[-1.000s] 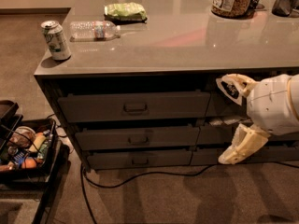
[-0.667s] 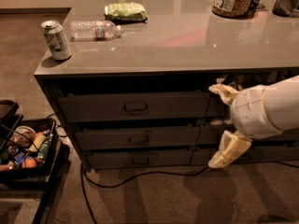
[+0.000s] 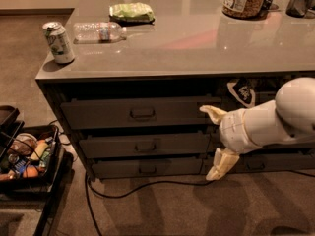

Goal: Open middle drawer

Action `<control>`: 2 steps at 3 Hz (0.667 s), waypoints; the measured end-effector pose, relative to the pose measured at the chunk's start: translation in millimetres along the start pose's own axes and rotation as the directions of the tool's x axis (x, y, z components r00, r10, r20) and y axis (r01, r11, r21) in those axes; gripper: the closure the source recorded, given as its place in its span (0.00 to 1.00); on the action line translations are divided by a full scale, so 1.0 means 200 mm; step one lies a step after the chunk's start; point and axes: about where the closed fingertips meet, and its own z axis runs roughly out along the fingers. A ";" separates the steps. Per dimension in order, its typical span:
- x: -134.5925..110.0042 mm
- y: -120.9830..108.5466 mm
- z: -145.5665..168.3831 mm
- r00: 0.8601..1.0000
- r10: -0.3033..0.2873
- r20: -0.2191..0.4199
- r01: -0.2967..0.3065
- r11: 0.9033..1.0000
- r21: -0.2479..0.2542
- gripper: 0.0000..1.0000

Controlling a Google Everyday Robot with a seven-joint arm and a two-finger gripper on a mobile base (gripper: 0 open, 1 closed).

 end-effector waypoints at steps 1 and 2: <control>0.12 -0.05 0.17 0.999 -0.046 -0.022 0.048 0.995 0.084 0.00; 0.10 -0.03 0.16 0.999 -0.044 -0.016 0.045 0.997 0.057 0.00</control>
Offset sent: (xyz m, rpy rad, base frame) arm 0.0101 0.0003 -0.0307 -0.0137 -0.0419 0.0102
